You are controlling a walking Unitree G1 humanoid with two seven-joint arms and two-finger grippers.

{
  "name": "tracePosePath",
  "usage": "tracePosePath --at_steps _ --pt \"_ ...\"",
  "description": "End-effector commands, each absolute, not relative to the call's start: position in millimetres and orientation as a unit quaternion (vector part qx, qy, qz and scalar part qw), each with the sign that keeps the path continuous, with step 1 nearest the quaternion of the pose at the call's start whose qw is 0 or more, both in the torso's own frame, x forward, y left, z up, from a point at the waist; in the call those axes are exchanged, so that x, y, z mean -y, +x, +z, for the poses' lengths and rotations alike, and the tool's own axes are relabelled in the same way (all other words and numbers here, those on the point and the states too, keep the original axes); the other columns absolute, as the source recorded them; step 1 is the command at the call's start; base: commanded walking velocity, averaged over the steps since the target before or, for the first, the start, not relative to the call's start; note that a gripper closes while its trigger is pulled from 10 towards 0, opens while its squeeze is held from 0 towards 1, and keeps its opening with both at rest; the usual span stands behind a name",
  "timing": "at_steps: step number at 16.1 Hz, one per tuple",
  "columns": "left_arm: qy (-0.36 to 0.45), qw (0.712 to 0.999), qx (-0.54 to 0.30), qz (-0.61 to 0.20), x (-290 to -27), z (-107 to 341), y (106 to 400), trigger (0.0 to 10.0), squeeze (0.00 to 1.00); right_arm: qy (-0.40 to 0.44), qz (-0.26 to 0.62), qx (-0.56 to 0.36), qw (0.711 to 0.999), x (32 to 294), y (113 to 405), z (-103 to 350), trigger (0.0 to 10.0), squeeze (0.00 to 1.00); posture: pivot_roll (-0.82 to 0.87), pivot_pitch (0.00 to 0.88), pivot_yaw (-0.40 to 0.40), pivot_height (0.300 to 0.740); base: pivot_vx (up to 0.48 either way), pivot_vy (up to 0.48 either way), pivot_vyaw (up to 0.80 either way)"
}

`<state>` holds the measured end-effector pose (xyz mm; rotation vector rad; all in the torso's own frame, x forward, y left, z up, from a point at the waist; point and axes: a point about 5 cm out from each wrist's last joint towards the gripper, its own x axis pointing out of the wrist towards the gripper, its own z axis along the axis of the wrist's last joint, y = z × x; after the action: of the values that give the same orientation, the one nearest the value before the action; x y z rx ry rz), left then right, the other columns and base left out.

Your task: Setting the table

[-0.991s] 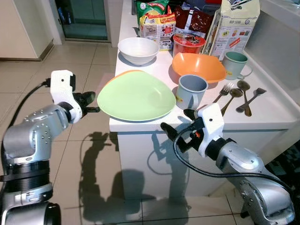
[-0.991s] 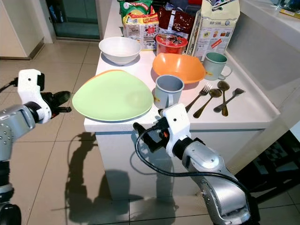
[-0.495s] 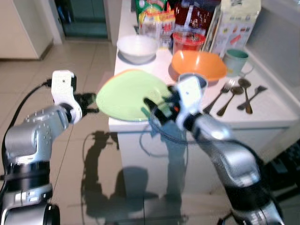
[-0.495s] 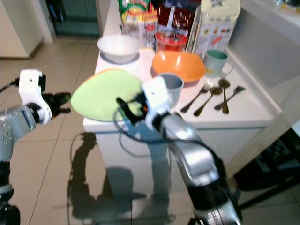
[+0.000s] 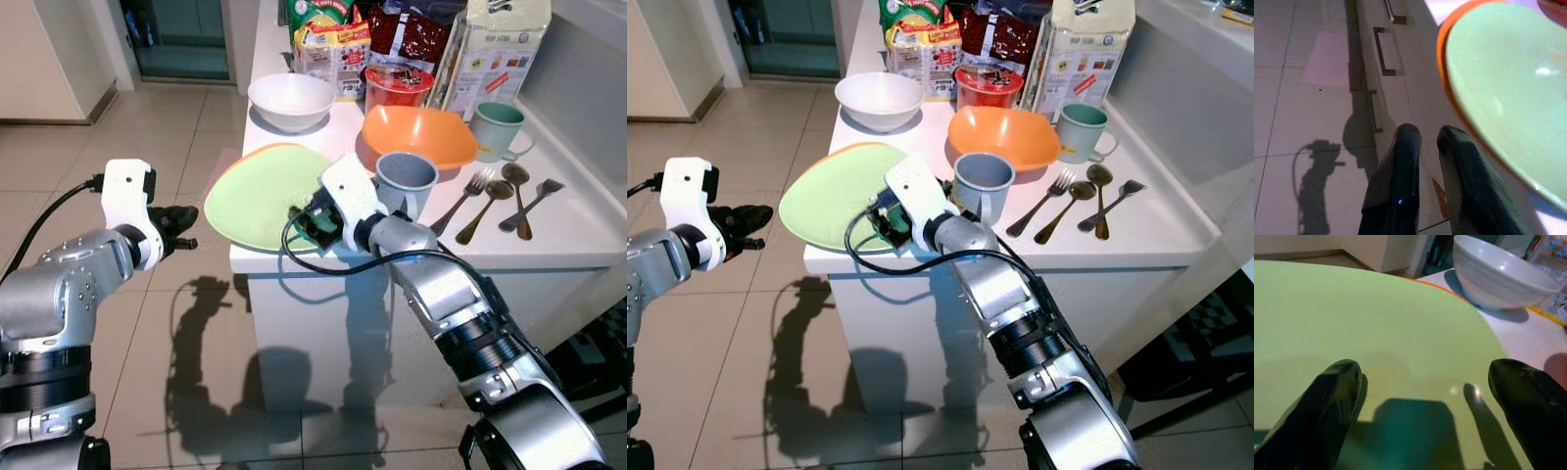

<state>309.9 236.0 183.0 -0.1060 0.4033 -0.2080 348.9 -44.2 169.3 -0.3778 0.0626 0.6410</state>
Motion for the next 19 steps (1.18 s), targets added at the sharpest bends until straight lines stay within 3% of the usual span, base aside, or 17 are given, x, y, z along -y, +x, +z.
tracePosePath --at_steps 1,8,15,19 --pt "-0.048 0.974 -0.188 -0.118 -236 190 307 10.0 0.00 -0.219 0.300 -0.032 0.928 48 355 167 10.0 0.00 0.07 0.000 -0.022 0.740 0.000 0.000 0.00" --pt "-0.105 0.967 -0.168 -0.159 -221 190 304 10.0 0.00 -0.214 0.357 -0.034 0.908 28 351 156 10.0 0.00 0.07 0.000 -0.021 0.740 0.000 0.000 0.00" --pt "-0.144 0.966 -0.155 -0.148 -227 193 303 10.0 0.00 -0.176 0.402 -0.018 0.898 8 345 163 10.0 0.00 0.07 0.000 -0.025 0.740 0.000 0.000 0.00" --pt "-0.131 0.973 -0.151 -0.112 -238 192 304 10.0 0.00 -0.081 0.409 0.010 0.909 4 348 190 10.0 0.00 0.07 0.000 -0.025 0.740 0.000 0.000 0.00"
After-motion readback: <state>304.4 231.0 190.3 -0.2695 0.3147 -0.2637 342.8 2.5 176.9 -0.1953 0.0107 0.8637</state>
